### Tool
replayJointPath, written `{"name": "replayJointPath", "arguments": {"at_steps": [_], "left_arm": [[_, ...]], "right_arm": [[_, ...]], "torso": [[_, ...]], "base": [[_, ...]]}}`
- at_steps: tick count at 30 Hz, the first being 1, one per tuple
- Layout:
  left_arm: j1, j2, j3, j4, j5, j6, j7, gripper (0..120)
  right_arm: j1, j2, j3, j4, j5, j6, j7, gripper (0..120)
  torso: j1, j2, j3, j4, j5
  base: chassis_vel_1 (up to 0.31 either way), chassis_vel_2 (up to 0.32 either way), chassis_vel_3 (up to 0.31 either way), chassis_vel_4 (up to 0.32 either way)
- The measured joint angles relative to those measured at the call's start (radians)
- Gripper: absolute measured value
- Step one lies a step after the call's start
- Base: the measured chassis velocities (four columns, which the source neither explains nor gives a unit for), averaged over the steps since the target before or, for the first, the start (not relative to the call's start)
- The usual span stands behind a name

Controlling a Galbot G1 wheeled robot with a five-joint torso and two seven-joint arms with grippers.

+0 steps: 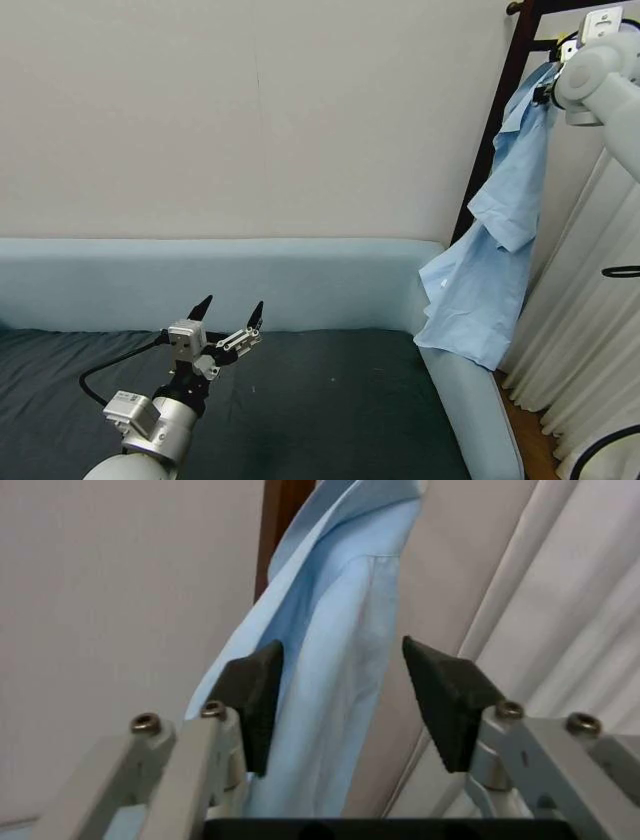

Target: Pick up the clothes from the sofa and hang them on the clothes hanger.

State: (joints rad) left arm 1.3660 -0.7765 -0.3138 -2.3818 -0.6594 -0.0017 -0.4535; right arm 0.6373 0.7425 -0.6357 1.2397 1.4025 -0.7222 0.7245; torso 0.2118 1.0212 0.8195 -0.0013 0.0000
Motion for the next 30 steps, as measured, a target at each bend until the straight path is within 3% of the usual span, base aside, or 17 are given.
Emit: {"name": "replayJointPath", "arguments": {"at_steps": [3, 5, 7, 9, 10, 12, 15, 17, 18, 21, 22, 25, 26, 28, 30], "left_arm": [[-0.005, -0.001, 0.004, 0.002, 0.002, 0.001, 0.0, 100], [-0.011, -0.006, 0.013, 0.006, 0.01, 0.004, 0.0, 100], [-0.012, -0.008, 0.014, 0.008, 0.014, 0.005, 0.0, 100], [-0.012, -0.017, 0.019, 0.015, 0.033, 0.012, -0.002, 100], [-0.009, -0.024, 0.021, 0.017, 0.037, 0.014, -0.004, 100], [-0.006, -0.04, 0.025, 0.022, 0.041, 0.012, -0.005, 100], [-0.007, -0.056, 0.026, 0.035, 0.049, -0.009, 0.001, 100], [0.023, -0.115, 0.015, 0.101, 0.076, -0.093, 0.036, 100], [0.023, -0.115, 0.015, 0.101, 0.076, -0.093, 0.036, 100], [0.138, -0.187, -0.032, 0.115, 0.134, -0.164, 0.078, 100], [0.138, -0.187, -0.032, 0.115, 0.134, -0.164, 0.078, 100], [0.252, -0.282, -0.075, 0.129, 0.208, -0.212, 0.115, 100], [0.252, -0.282, -0.075, 0.129, 0.208, -0.212, 0.115, 100], [0.279, -0.33, -0.083, 0.153, 0.266, -0.242, 0.151, 100], [0.3, -0.371, -0.091, 0.178, 0.323, -0.279, 0.196, 100]], "right_arm": [[-0.016, -0.039, 0.005, 0.073, -0.007, 0.015, -0.006, 57], [-0.042, -0.092, 0.038, 0.178, 0.008, 0.023, -0.015, 69], [-0.055, -0.11, 0.052, 0.212, 0.009, 0.031, -0.018, 70], [-0.123, -0.195, 0.11, 0.34, 0.002, 0.107, -0.08, 84], [-0.199, -0.265, 0.188, 0.434, -0.001, 0.182, -0.134, 87], [-0.377, -0.37, 0.353, 0.567, 0.029, 0.257, -0.195, 95], [-0.496, -0.42, 0.426, 0.63, 0.041, 0.303, -0.221, 98], [-0.825, -0.529, 0.526, 0.813, 0.023, 0.468, -0.26, 100], [-0.825, -0.529, 0.526, 0.813, 0.023, 0.468, -0.26, 100], [-1.08, -0.472, 0.621, 0.856, -0.113, 0.541, -0.253, 100], [-1.08, -0.472, 0.621, 0.856, -0.113, 0.541, -0.253, 100], [-1.314, -0.344, 0.718, 0.882, -0.274, 0.575, -0.259, 100], [-1.314, -0.344, 0.718, 0.882, -0.274, 0.575, -0.259, 100], [-1.512, -0.267, 0.854, 0.915, -0.439, 0.622, -0.297, 100], [-1.714, -0.178, 0.981, 0.934, -0.601, 0.653, -0.349, 100]], "torso": [[0.0, 0.0, 0.0, 0.0002, 0.0], [0.0, 0.0, 0.0, 0.0, -0.0002], [0.0, 0.0, 0.0, 0.0002, -0.0005], [0.0, 0.0, 0.0, 0.0001, -0.0003], [0.0, 0.0, 0.0, 0.0007, 0.0003], [0.0, 0.0, 0.0, -0.001, -0.0005], [0.0, 0.0, 0.0, -0.001, 0.0009], [0.0, 0.0, 0.0, 0.0003, -0.0006], [0.0, 0.0, 0.0, 0.0003, -0.0006], [0.0, 0.0, 0.0, -0.0002, -0.0009], [0.0, 0.0, 0.0, -0.0002, -0.0009], [0.0, 0.0, 0.0, 0.0017, 0.0003], [0.0, 0.0, 0.0, 0.0017, 0.0003], [0.0, 0.0, 0.0, 0.0013, -0.0014], [0.0, 0.0, 0.0, -0.0005, 0.001]], "base": [[0.0, 0.0, 0.0, 0.0], [0.0, 0.0, 0.0, 0.0], [0.0, 0.0, 0.0, 0.0], [0.0, 0.0, 0.0, 0.0], [0.0, 0.0, 0.0, 0.0], [0.0, 0.0, 0.0, 0.0], [0.0, 0.0, 0.0, 0.0], [0.0, 0.0, 0.0, 0.0], [0.0, 0.0, 0.0, 0.0], [0.0, 0.0, 0.0, 0.0], [0.0, 0.0, 0.0, 0.0], [0.0, 0.0, 0.0, 0.0], [0.0, 0.0, 0.0, 0.0], [0.0, 0.0, 0.0, 0.0], [0.0, 0.0, 0.0, 0.0]]}}
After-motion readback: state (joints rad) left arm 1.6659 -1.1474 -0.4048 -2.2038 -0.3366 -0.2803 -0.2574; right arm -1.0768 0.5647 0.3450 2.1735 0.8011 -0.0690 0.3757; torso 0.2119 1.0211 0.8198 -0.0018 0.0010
